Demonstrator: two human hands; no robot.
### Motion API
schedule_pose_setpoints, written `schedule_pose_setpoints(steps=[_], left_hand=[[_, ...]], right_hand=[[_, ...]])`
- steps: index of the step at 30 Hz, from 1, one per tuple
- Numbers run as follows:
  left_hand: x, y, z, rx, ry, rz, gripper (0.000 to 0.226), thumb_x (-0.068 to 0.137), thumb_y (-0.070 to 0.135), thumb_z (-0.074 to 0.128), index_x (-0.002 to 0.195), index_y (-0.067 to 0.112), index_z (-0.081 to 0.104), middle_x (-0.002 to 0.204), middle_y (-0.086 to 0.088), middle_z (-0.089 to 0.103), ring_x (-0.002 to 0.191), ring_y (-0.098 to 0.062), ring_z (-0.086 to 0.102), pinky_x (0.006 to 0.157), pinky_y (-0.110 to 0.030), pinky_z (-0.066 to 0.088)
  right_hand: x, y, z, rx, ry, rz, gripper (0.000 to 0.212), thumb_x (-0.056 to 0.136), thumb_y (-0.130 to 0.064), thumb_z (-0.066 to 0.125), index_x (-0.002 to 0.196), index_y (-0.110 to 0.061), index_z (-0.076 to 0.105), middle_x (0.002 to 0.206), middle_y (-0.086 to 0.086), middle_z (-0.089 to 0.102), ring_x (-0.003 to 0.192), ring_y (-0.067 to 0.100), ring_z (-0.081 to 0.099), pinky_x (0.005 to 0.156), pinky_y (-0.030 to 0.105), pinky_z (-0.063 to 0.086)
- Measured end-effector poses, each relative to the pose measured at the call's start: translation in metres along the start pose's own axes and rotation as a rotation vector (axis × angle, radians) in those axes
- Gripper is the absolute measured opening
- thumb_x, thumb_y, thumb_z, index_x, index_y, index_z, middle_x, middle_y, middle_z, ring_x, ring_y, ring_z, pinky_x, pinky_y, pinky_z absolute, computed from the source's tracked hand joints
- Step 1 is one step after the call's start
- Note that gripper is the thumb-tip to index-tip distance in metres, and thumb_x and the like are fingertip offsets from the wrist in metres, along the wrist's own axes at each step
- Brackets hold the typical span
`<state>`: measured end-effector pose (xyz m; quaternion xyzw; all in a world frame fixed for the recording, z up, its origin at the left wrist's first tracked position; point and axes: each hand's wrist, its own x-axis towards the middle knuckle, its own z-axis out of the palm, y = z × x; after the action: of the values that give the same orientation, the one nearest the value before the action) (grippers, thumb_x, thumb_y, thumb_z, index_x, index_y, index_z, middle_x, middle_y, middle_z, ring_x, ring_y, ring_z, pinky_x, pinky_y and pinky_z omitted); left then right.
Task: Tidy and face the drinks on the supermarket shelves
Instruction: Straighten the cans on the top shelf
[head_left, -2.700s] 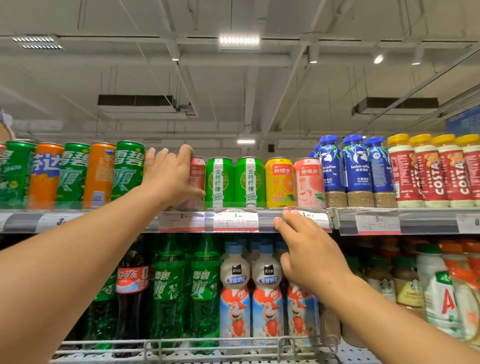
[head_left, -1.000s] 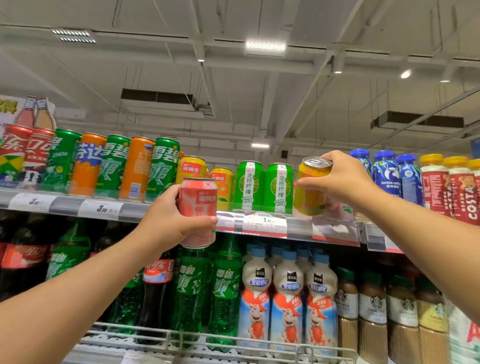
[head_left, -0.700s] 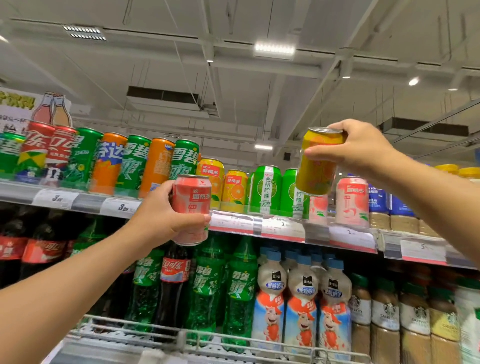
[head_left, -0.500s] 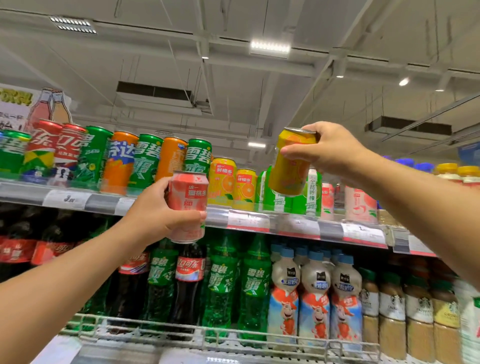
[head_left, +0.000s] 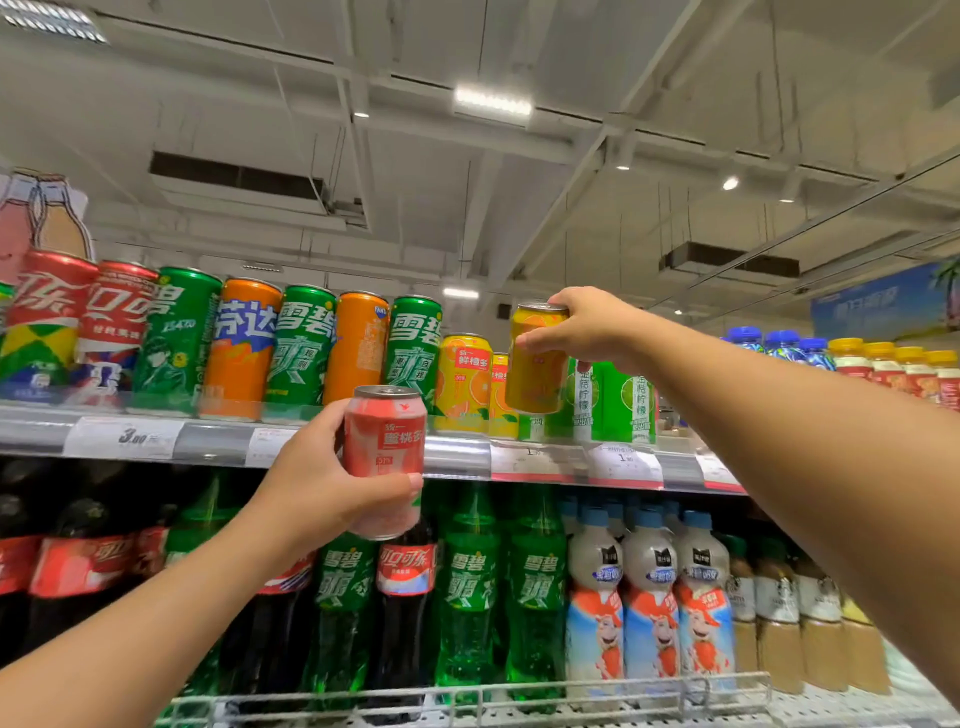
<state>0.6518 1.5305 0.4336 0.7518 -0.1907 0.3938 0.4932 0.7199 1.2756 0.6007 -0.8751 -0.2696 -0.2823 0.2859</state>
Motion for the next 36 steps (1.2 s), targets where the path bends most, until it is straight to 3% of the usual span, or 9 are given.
schedule_pose_setpoints(steps=[4,9,13,19,23,29,34,36], left_hand=[[0.004,-0.003,0.004,0.003,0.012,-0.005,0.071,0.048,0.041,0.093,0.108,0.043,0.056,0.098,0.015,0.071,0.086,-0.008,0.071,0.073,-0.035,0.058],[0.003,-0.005,0.004,0.002,0.002,-0.001,0.072,0.043,0.048,0.090,0.106,0.046,0.056,0.098,0.017,0.070,0.086,-0.008,0.070,0.073,-0.033,0.059],[0.004,-0.005,0.002,-0.007,-0.014,0.003,0.069,0.045,0.045,0.091,0.104,0.047,0.057,0.098,0.017,0.070,0.086,-0.008,0.070,0.071,-0.030,0.058],[0.003,-0.007,0.001,0.011,-0.019,0.012,0.066,0.054,0.032,0.092,0.108,0.043,0.056,0.097,0.017,0.070,0.087,-0.007,0.070,0.070,-0.028,0.058],[0.003,-0.007,0.002,0.021,-0.016,0.023,0.067,0.053,0.035,0.091,0.110,0.042,0.056,0.097,0.020,0.069,0.086,-0.004,0.069,0.066,-0.022,0.056],[0.001,-0.008,0.002,0.000,-0.010,0.025,0.069,0.046,0.046,0.089,0.107,0.046,0.057,0.099,0.015,0.071,0.088,-0.008,0.070,0.071,-0.029,0.059],[0.001,-0.009,0.003,-0.005,0.002,0.023,0.071,0.045,0.047,0.089,0.109,0.045,0.058,0.101,0.013,0.071,0.089,-0.010,0.070,0.076,-0.036,0.060],[0.001,-0.009,0.003,0.001,-0.002,0.030,0.070,0.045,0.048,0.089,0.109,0.046,0.058,0.101,0.014,0.071,0.089,-0.010,0.070,0.075,-0.034,0.060]], right_hand=[[0.010,0.001,0.007,-0.055,-0.012,0.030,0.052,0.077,-0.047,0.078,0.108,-0.008,0.061,0.095,0.008,0.067,0.076,0.026,0.065,0.048,0.027,0.046],[0.021,-0.002,0.021,-0.125,0.019,0.075,0.058,0.069,-0.054,0.081,0.098,-0.008,0.062,0.089,0.007,0.068,0.073,0.024,0.067,0.052,0.030,0.056],[0.025,-0.001,0.032,-0.198,0.027,0.093,0.060,0.069,-0.058,0.080,0.095,-0.009,0.059,0.088,0.007,0.066,0.062,0.021,0.065,0.037,0.021,0.043],[0.028,0.007,0.041,-0.276,0.078,0.062,0.061,0.066,-0.068,0.075,0.088,-0.012,0.064,0.078,0.004,0.070,0.051,0.016,0.066,0.043,0.025,0.048],[0.031,0.006,0.042,-0.329,0.100,0.062,0.072,0.065,-0.072,0.072,0.088,-0.005,0.070,0.077,0.008,0.071,0.059,0.020,0.068,0.052,0.032,0.057],[0.030,0.006,0.050,-0.485,0.072,0.069,0.070,0.076,-0.076,0.057,0.085,-0.006,0.062,0.073,0.007,0.064,0.060,0.020,0.063,0.047,0.027,0.043],[0.027,0.006,0.057,-0.546,0.090,0.100,0.073,0.084,-0.074,0.047,0.107,-0.006,0.059,0.080,0.005,0.060,0.067,0.020,0.059,0.053,0.031,0.046],[0.025,0.006,0.058,-0.513,0.083,0.117,0.078,0.087,-0.069,0.049,0.129,-0.003,0.048,0.102,0.008,0.062,0.085,0.024,0.063,0.061,0.033,0.051]])
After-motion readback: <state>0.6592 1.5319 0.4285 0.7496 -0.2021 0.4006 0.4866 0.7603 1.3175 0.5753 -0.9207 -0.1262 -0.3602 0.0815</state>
